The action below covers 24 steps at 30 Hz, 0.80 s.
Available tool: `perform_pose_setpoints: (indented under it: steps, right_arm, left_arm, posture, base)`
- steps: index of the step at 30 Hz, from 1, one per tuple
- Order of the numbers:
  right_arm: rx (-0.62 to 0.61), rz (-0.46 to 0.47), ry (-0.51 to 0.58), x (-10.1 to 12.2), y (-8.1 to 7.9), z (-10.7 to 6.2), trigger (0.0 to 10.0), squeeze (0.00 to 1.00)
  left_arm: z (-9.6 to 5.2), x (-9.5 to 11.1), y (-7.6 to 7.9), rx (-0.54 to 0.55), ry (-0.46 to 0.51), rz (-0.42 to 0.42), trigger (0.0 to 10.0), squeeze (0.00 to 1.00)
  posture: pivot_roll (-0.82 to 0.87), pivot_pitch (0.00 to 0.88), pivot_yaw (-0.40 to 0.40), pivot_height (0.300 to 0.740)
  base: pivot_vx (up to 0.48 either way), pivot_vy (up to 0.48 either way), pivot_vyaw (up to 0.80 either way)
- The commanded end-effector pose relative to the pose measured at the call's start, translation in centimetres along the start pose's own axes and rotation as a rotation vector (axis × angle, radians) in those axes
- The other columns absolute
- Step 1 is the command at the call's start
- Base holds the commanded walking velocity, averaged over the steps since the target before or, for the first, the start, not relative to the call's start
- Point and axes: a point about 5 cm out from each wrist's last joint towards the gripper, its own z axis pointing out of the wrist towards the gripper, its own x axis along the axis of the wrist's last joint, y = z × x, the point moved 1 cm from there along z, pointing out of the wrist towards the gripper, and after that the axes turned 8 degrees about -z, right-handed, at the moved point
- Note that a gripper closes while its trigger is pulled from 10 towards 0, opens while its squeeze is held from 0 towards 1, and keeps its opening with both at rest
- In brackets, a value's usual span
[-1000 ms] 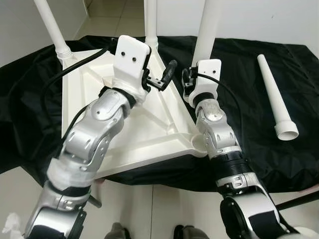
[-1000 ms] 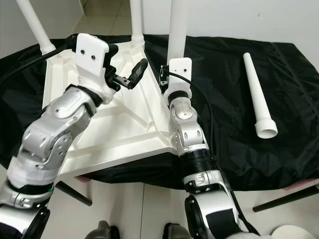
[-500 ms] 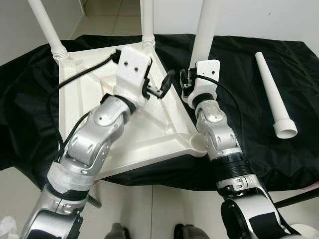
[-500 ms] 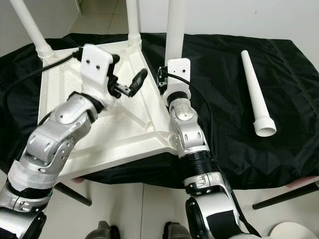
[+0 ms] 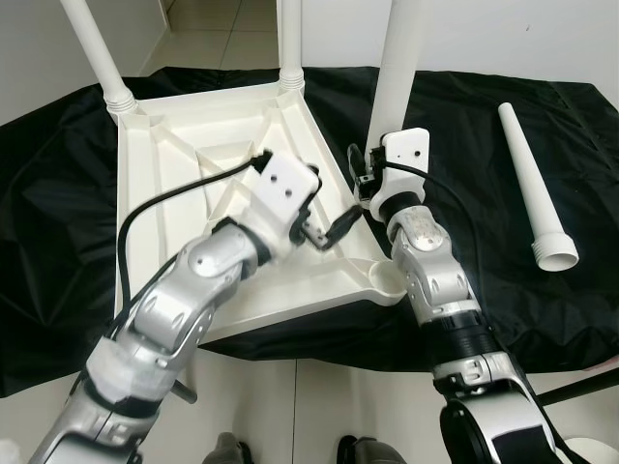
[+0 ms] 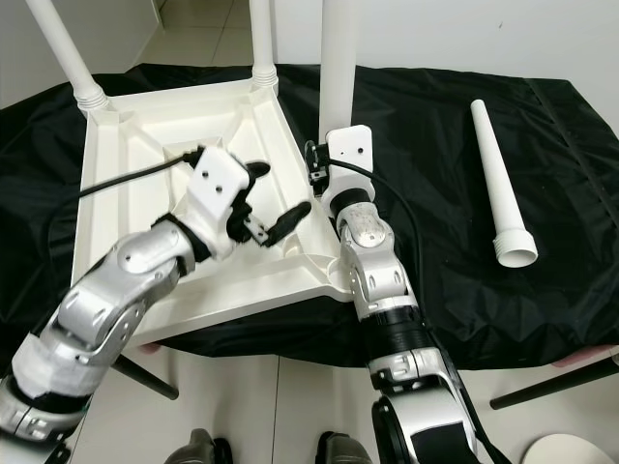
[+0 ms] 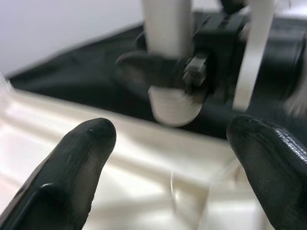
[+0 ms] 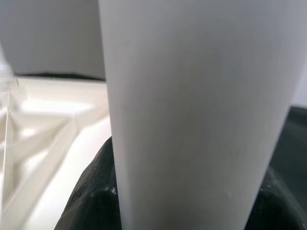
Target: Building children table
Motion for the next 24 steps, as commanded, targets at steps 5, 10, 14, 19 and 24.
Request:
perform_pose_setpoints:
  steps: [5, 10, 14, 19, 24]
  right_arm:
    - [0.030, 0.037, 0.025, -0.4, 0.0, -1.4, 10.0, 0.00]
    - [0.039, 0.065, 0.056, -0.4, 0.0, -2.3, 10.0, 0.00]
    - [0.025, 0.093, 0.076, -0.2, 0.1, -2.5, 10.0, 0.00]
    - [0.017, 0.129, 0.101, 0.2, 0.4, -2.9, 10.0, 0.00]
    - [0.023, 0.137, 0.081, -0.2, 0.5, -3.5, 10.0, 0.00]
  left_arm:
    - [-1.1, -1.3, 1.8, -0.176, -0.057, -0.002, 10.0, 0.00]
    - [-1.5, -3.7, 2.4, -0.213, -0.160, 0.057, 10.0, 0.00]
    - [-1.3, -4.5, 2.2, -0.189, -0.205, 0.085, 10.0, 0.00]
    - [-1.2, -5.5, 1.5, -0.128, -0.260, 0.119, 10.0, 0.00]
    - [-1.2, -5.6, 1.4, -0.104, -0.266, 0.116, 10.0, 0.00]
  posture:
    - [-0.02, 0.126, 0.022, 0.740]
    - [-0.03, 0.123, 0.031, 0.740]
    - [-0.03, 0.120, 0.035, 0.740]
    - [-0.04, 0.117, 0.041, 0.740]
    - [-0.04, 0.117, 0.039, 0.740]
  base:
    - [0.000, 0.000, 0.00]
    - [0.000, 0.000, 0.00]
    - [0.000, 0.000, 0.00]
    - [0.000, 0.000, 0.00]
    - [0.000, 0.000, 0.00]
